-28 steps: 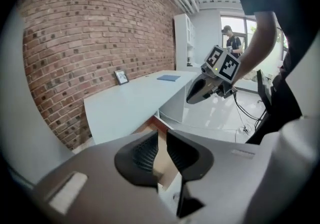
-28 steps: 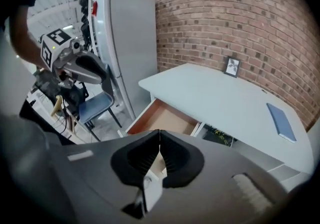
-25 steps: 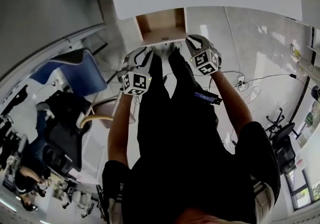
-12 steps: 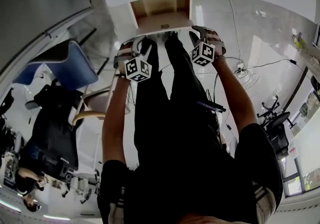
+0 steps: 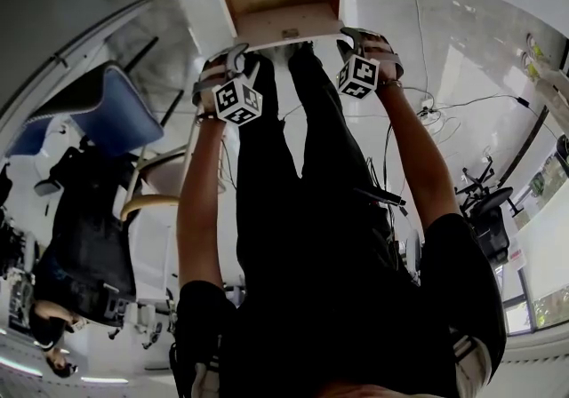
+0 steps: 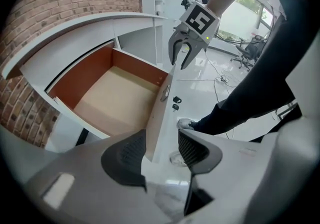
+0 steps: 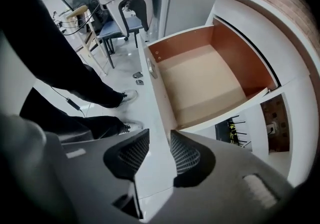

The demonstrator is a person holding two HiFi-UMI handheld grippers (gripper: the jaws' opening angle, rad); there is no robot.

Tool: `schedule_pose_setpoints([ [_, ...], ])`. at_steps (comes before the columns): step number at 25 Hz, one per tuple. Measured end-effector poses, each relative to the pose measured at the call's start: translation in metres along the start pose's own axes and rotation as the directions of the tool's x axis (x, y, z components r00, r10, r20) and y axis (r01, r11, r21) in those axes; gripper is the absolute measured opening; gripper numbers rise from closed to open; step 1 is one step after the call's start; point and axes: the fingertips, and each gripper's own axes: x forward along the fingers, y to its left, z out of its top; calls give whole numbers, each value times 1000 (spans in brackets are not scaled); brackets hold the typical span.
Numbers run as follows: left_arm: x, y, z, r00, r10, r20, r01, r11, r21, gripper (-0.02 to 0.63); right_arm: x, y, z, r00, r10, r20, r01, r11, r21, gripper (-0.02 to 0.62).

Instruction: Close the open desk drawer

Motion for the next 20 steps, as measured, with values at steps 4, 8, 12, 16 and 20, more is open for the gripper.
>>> schedule_pose_setpoints([
  [4, 14, 2, -12, 999, -18, -39, 17, 1000, -12, 218, 9, -2, 1, 1000, -4, 3, 4, 1000, 4, 138],
  [8, 22, 8, -22, 998, -7, -62, 6, 1000, -20, 174, 14, -4, 2, 1000, -14, 3, 14, 1000, 12, 114],
  [12, 24, 11, -24, 998, -13, -67, 12, 1000, -22, 125, 13, -6, 4, 1000, -18, 12, 18, 1000, 22, 112],
  [16, 23, 10, -22, 998, -18, -66, 15, 999, -39, 110, 11, -6, 4, 1000, -4, 13, 4, 1000, 12, 104],
  [20, 20, 13, -19, 996, -39, -75, 35, 998, -50, 109, 7, -8, 5, 1000, 25, 8, -25, 1000, -4, 98],
])
